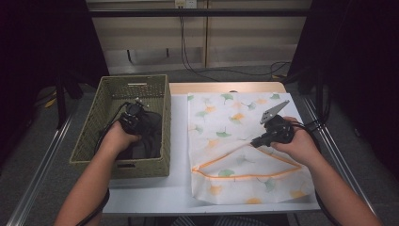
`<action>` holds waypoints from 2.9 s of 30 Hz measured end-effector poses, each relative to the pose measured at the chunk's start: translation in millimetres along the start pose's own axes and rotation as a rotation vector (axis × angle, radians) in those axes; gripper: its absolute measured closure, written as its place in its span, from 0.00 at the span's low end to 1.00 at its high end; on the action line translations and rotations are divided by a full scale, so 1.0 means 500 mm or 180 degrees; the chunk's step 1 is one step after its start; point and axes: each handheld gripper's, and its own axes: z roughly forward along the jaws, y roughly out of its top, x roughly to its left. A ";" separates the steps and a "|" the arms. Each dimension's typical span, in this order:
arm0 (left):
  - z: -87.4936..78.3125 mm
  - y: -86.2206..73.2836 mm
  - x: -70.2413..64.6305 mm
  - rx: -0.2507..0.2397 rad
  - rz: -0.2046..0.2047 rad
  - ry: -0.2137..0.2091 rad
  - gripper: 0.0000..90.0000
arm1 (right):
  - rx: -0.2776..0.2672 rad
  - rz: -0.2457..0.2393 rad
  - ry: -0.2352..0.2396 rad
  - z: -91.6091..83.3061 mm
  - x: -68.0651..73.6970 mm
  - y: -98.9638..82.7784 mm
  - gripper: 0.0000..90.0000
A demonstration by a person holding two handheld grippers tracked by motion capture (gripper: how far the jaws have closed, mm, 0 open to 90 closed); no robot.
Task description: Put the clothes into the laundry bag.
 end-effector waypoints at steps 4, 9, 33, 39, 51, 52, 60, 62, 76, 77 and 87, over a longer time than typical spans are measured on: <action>-0.013 0.005 0.003 -0.0003 -0.0006 0.0002 0.56 | 0.0023 0.0011 -0.0003 0.000 0.000 0.002 1.00; -0.025 0.016 0.005 -0.0001 0.0023 0.0024 0.61 | 0.0010 -0.0001 0.0002 0.001 -0.002 0.004 1.00; -0.178 0.052 0.000 -0.0276 0.0066 0.0058 0.66 | 0.0007 -0.0041 -0.0022 -0.007 -0.009 0.008 1.00; -0.210 0.065 -0.014 -0.0319 0.0134 0.0125 0.66 | 0.0014 -0.0008 -0.0028 -0.011 -0.007 0.013 1.00; -0.273 0.085 -0.036 -0.0464 0.0303 0.0104 0.66 | -0.0003 -0.0033 -0.0081 -0.023 -0.009 0.025 1.00; -0.273 0.086 -0.041 -0.0509 0.0260 0.0080 0.66 | -0.0010 -0.0018 -0.0087 -0.025 -0.009 0.027 1.00; -0.304 0.095 -0.060 -0.0701 0.0292 0.0071 0.66 | -0.0017 -0.0042 -0.0104 -0.033 -0.009 0.031 1.00; -0.318 0.098 -0.062 -0.0693 0.0312 0.0047 0.66 | -0.0021 -0.0044 -0.0111 -0.032 -0.010 0.031 1.00; -0.355 0.118 -0.110 -0.0782 0.0485 -0.0038 0.66 | -0.0066 -0.0047 -0.0151 -0.032 -0.012 0.037 1.00; -0.354 0.122 -0.115 -0.0767 0.0502 -0.0047 0.66 | -0.0068 -0.0055 -0.0154 -0.032 -0.013 0.038 1.00; -0.347 0.147 -0.149 -0.0756 0.0649 -0.0134 0.66 | -0.0080 -0.0025 -0.0144 -0.031 -0.017 0.038 1.00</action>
